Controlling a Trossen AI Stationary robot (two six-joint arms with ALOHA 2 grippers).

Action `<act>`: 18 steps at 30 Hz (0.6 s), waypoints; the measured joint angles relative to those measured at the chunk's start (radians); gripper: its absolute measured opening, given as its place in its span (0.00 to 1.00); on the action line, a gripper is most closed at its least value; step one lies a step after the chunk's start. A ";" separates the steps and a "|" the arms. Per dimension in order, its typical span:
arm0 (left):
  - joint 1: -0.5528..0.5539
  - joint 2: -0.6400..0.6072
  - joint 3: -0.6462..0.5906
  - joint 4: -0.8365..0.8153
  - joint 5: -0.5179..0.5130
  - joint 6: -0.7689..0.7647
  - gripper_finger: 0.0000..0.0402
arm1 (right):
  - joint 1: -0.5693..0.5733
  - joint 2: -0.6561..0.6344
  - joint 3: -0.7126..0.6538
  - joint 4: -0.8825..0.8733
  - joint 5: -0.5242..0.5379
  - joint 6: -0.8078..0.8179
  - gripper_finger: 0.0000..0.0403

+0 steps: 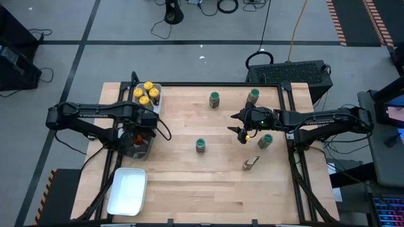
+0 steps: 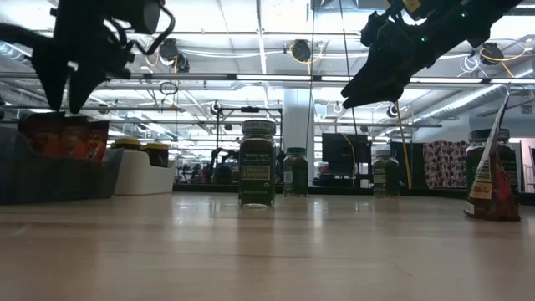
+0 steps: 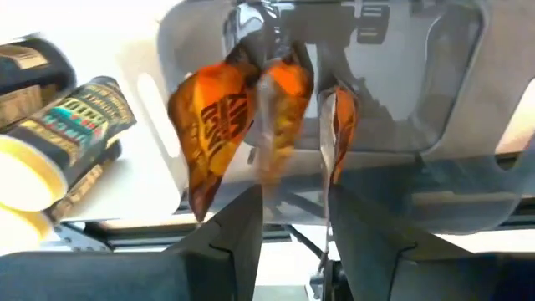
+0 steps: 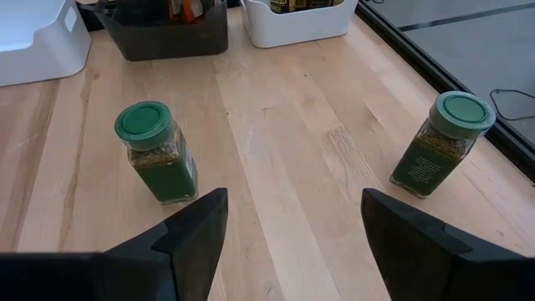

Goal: Sort spices by type
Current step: Put the top orange seasoning pack into the black bin, then put the orange seasoning pack into the black bin

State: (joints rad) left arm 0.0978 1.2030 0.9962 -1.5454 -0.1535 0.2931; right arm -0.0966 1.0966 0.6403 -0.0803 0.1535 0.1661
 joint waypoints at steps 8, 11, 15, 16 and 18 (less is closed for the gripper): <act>0.000 -0.004 0.117 -0.017 0.055 -0.003 0.36 | 0.000 0.000 0.000 0.000 0.000 -0.014 0.64; 0.000 -0.004 0.162 -0.002 0.101 -0.003 0.36 | 0.000 0.000 0.000 0.000 0.000 -0.014 0.64; 0.000 -0.005 0.198 0.065 0.132 -0.003 0.36 | 0.000 0.000 0.000 0.000 0.000 -0.014 0.64; 0.000 -0.009 0.199 0.102 0.146 -0.003 0.36 | 0.000 0.000 0.000 0.000 0.000 -0.014 0.64; 0.000 -0.013 0.197 0.178 0.182 -0.003 0.36 | 0.000 0.000 0.000 0.000 0.000 -0.014 0.64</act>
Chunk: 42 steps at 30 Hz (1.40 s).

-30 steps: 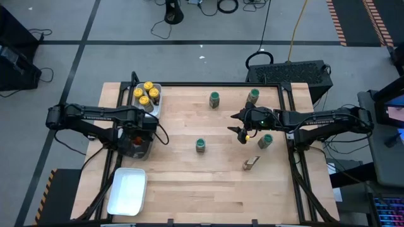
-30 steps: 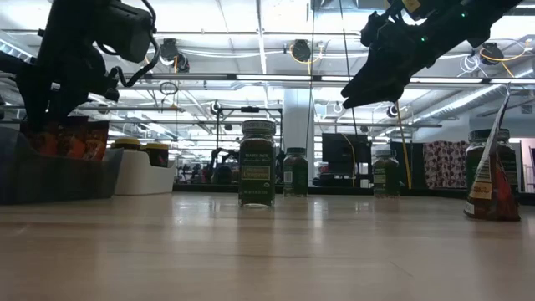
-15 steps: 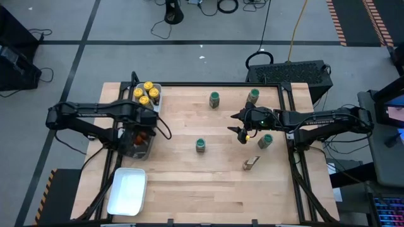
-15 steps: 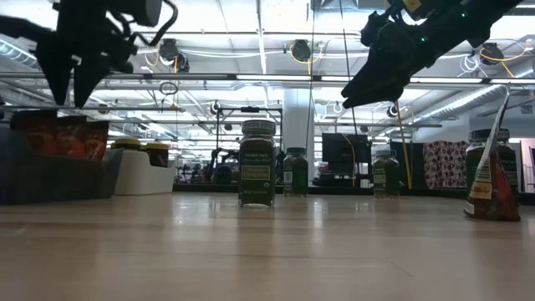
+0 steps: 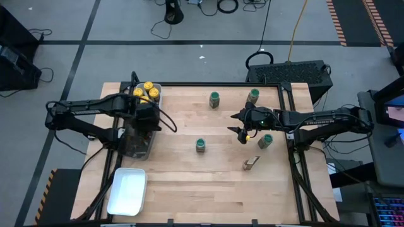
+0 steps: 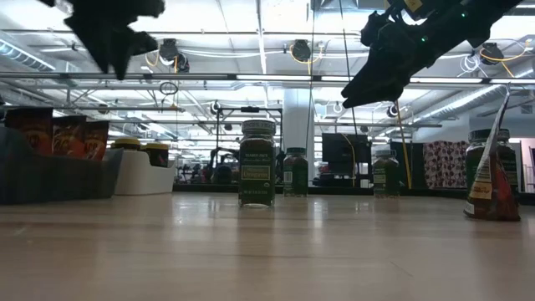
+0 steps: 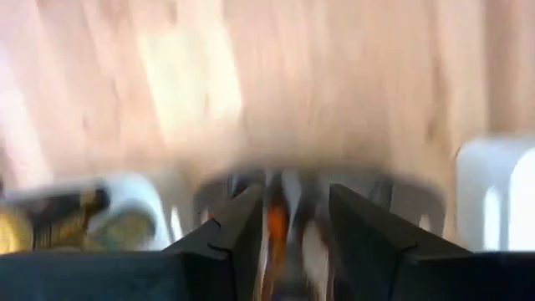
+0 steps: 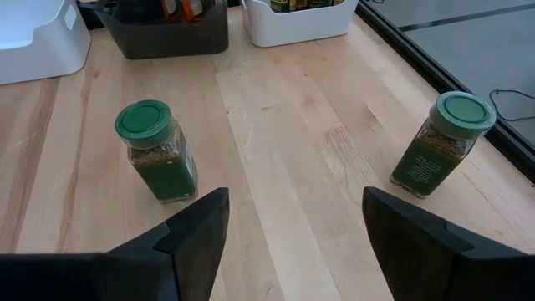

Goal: Sort spices by type
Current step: Put the orange seasoning pack into the black bin

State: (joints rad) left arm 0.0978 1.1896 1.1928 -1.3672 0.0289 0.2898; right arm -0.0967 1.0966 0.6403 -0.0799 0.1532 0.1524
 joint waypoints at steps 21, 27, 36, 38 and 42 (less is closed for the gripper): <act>-0.190 0.002 -0.163 0.843 0.173 -0.105 0.36 | 0.000 0.000 0.000 0.000 0.000 -0.038 0.64; -0.256 0.059 -0.219 1.140 0.085 -0.154 0.36 | 0.000 0.000 0.000 -0.008 0.000 -0.045 0.64; -0.316 0.298 -0.212 1.509 -0.085 -0.269 0.36 | 0.000 0.000 0.000 -0.054 0.000 -0.069 0.64; -0.316 0.359 -0.180 1.551 -0.086 -0.302 0.36 | 0.000 0.000 0.000 -0.086 0.000 -0.068 0.64; -0.321 0.485 -0.079 1.540 -0.087 -0.311 0.36 | 0.000 0.000 0.000 -0.167 0.003 -0.060 0.64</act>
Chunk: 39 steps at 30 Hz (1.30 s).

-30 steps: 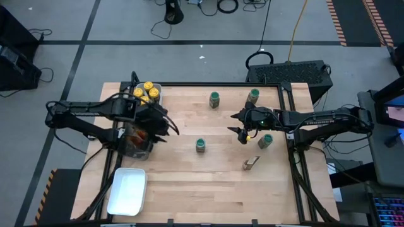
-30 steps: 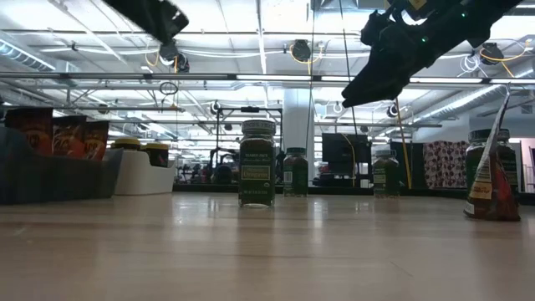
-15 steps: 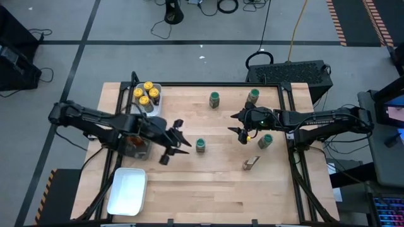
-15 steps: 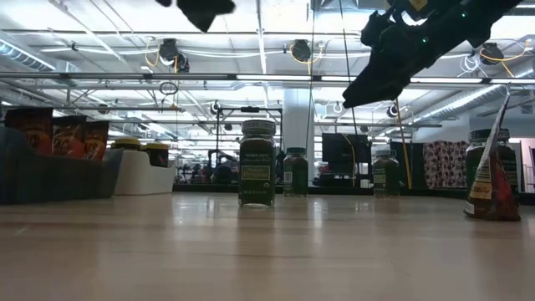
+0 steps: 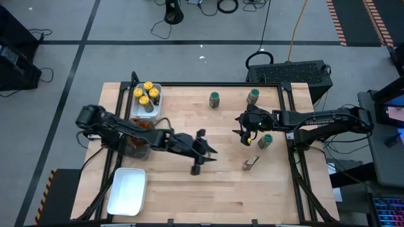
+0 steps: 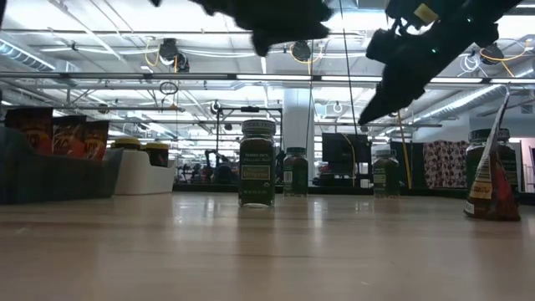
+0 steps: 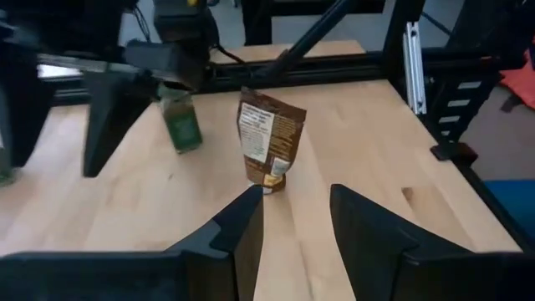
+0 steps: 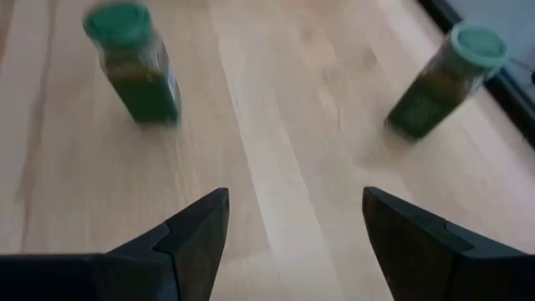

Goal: Sort spices by type
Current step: Put the orange seasoning pack into the black bin

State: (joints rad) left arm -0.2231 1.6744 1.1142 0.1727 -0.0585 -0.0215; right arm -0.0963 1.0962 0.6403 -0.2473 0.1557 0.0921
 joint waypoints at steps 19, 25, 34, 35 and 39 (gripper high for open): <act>-0.068 0.537 0.610 -0.016 -0.215 -0.052 0.36 | -0.001 0.000 0.000 -0.118 0.038 -0.071 0.64; -0.074 0.625 0.681 -0.020 -0.288 -0.052 0.36 | -0.002 0.000 0.000 -0.164 0.062 -0.068 0.64; -0.075 0.636 0.689 -0.001 -0.323 -0.078 0.36 | -0.002 0.000 0.000 -0.201 0.058 -0.049 0.64; -0.076 0.636 0.689 0.002 -0.321 -0.079 0.36 | -0.002 0.000 0.000 -0.200 0.059 -0.050 0.64; -0.080 0.640 0.689 0.005 -0.321 -0.087 0.36 | -0.002 0.000 0.000 -0.199 0.059 -0.050 0.64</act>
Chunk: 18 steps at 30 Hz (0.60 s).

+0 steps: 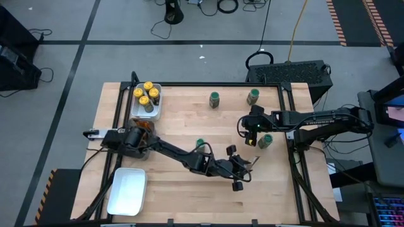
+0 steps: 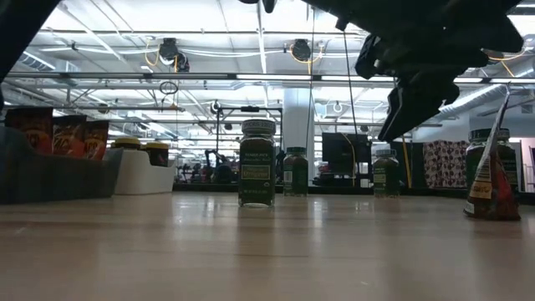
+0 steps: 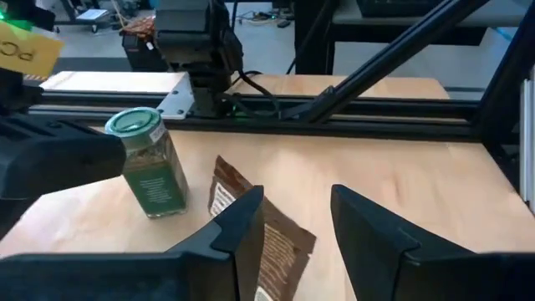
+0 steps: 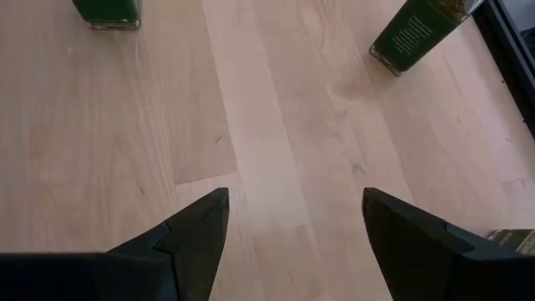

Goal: Sort spices by type
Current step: Put the orange seasoning pack into the black bin

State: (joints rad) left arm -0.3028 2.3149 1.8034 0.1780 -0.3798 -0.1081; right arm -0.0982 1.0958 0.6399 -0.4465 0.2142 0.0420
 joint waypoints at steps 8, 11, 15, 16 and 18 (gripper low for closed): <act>-0.001 0.051 -0.001 0.051 0.020 -0.018 0.36 | 0.000 0.000 0.000 0.009 0.000 -0.001 0.64; -0.001 0.052 -0.001 0.049 0.001 -0.018 0.36 | 0.000 0.000 0.000 0.009 0.000 -0.001 0.64; -0.001 0.052 -0.001 0.044 -0.035 -0.014 0.36 | 0.000 0.000 0.000 0.009 0.000 -0.001 0.64; -0.001 0.052 -0.001 0.044 -0.040 -0.014 0.36 | 0.000 0.000 0.000 0.009 0.000 -0.001 0.64; 0.000 0.052 -0.001 0.046 -0.041 -0.015 0.36 | 0.000 0.000 0.000 0.009 -0.001 -0.001 0.64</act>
State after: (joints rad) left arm -0.3025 2.3665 1.8027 0.2242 -0.4203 -0.1232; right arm -0.0982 1.0958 0.6399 -0.4377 0.2134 0.0407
